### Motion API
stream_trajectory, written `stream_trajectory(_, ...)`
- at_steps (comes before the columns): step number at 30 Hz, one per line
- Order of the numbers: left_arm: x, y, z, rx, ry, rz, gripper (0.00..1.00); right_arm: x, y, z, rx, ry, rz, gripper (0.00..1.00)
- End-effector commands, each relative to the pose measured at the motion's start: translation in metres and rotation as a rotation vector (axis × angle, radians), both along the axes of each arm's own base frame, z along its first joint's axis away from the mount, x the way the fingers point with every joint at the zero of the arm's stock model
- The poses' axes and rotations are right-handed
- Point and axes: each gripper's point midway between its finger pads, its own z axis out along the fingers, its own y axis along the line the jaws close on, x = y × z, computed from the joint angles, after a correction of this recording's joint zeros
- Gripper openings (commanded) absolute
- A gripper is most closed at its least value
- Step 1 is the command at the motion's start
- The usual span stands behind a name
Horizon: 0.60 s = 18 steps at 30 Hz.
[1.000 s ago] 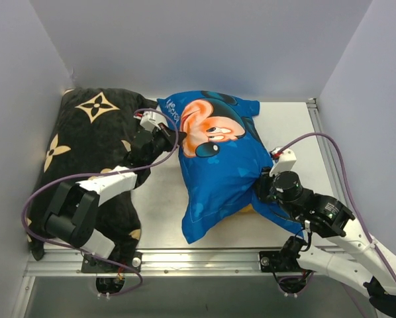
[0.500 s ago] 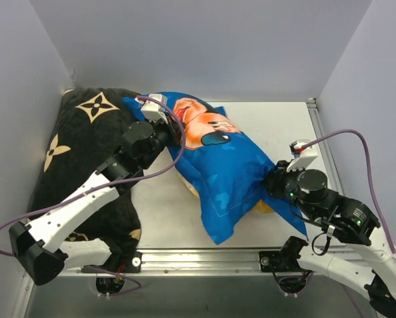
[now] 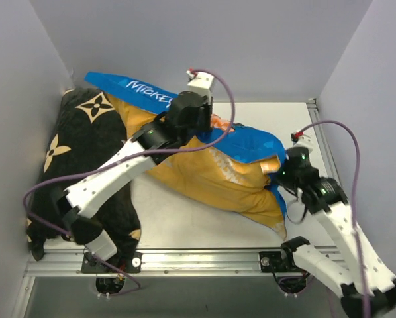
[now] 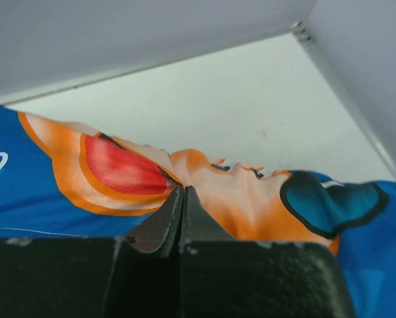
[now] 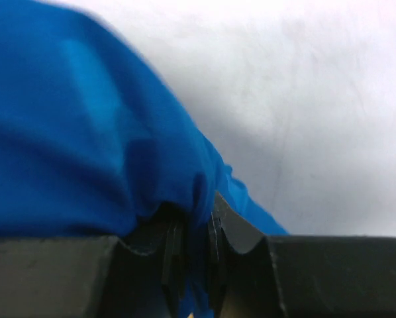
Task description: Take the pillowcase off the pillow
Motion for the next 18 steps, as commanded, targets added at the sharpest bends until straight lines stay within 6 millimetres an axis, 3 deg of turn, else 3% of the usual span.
stream_trajectory(1,0.004,-0.054,-0.041,-0.006,0.116,-0.115,0.00,0.043,0.015,-0.049,0.229,0.140,-0.023,0.00)
stream_trajectory(2,0.009,-0.058,-0.049,-0.006,0.135,-0.116,0.00,0.052,0.001,-0.063,0.219,0.175,-0.084,0.00)
stream_trajectory(5,0.022,-0.079,-0.075,-0.003,0.191,-0.132,0.00,0.070,-0.013,-0.074,0.213,0.211,-0.145,0.01)
stream_trajectory(9,0.040,-0.101,-0.091,-0.023,0.233,-0.141,0.00,0.097,-0.039,-0.067,0.293,0.213,-0.235,0.32)
stream_trajectory(10,0.050,-0.107,-0.107,-0.019,0.263,-0.132,0.00,0.105,-0.041,-0.055,0.317,0.191,-0.238,0.41)
stream_trajectory(11,0.052,-0.113,-0.096,-0.041,0.259,-0.148,0.00,0.110,-0.051,-0.053,0.330,0.186,-0.266,0.47)
stream_trajectory(12,0.057,-0.116,-0.100,-0.042,0.270,-0.146,0.00,0.114,-0.052,-0.047,0.341,0.174,-0.263,0.51)
stream_trajectory(13,0.065,-0.121,-0.116,-0.035,0.298,-0.136,0.00,0.119,-0.054,-0.036,0.342,0.146,-0.263,0.62)
stream_trajectory(14,0.068,-0.123,-0.107,-0.049,0.291,-0.135,0.00,0.120,-0.055,-0.028,0.340,0.126,-0.266,0.67)
stream_trajectory(16,0.080,-0.124,-0.123,-0.050,0.317,-0.110,0.03,0.122,-0.056,-0.012,0.339,0.095,-0.269,0.78)
stream_trajectory(18,0.086,-0.129,-0.125,-0.075,0.330,-0.116,0.05,0.121,-0.059,0.000,0.325,0.070,-0.274,0.82)
